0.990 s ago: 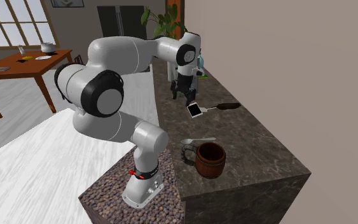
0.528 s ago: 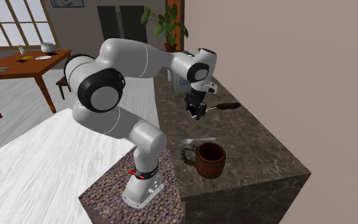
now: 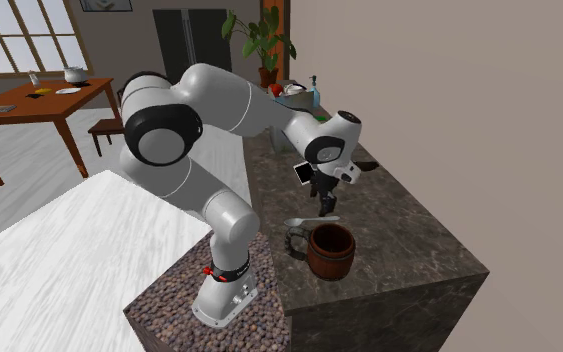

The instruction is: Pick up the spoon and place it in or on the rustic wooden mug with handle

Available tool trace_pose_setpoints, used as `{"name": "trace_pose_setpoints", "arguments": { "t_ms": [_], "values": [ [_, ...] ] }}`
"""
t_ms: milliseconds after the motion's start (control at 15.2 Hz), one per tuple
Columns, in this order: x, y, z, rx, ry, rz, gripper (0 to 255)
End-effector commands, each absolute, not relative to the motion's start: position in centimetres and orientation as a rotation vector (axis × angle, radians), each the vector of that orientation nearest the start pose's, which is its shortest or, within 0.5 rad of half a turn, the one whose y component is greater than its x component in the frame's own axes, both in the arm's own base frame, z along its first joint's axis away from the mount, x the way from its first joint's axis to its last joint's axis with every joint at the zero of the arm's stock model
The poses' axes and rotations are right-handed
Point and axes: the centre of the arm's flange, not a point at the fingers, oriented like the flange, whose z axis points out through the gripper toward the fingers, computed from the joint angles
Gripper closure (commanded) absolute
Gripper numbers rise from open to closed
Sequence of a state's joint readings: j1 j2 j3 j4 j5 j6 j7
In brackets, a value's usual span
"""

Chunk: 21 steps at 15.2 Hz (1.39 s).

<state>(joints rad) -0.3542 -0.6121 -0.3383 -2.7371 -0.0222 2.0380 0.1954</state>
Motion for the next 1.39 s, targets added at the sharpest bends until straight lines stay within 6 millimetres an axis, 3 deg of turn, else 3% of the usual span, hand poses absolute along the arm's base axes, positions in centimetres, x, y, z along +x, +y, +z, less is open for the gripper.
{"name": "trace_pose_setpoints", "arguments": {
  "t_ms": [0,462,990,1056,1320],
  "values": [
    [25.8,-21.8,36.7,-2.683,1.210,0.100,0],
    [25.9,-21.0,33.3,-2.683,1.210,0.100,0],
    [25.9,-21.0,33.3,-2.683,1.210,0.100,0],
    [25.9,-21.0,33.3,-2.683,1.210,0.100,255],
    [25.9,-21.0,33.3,-2.683,1.210,0.100,255]
  ]
}}
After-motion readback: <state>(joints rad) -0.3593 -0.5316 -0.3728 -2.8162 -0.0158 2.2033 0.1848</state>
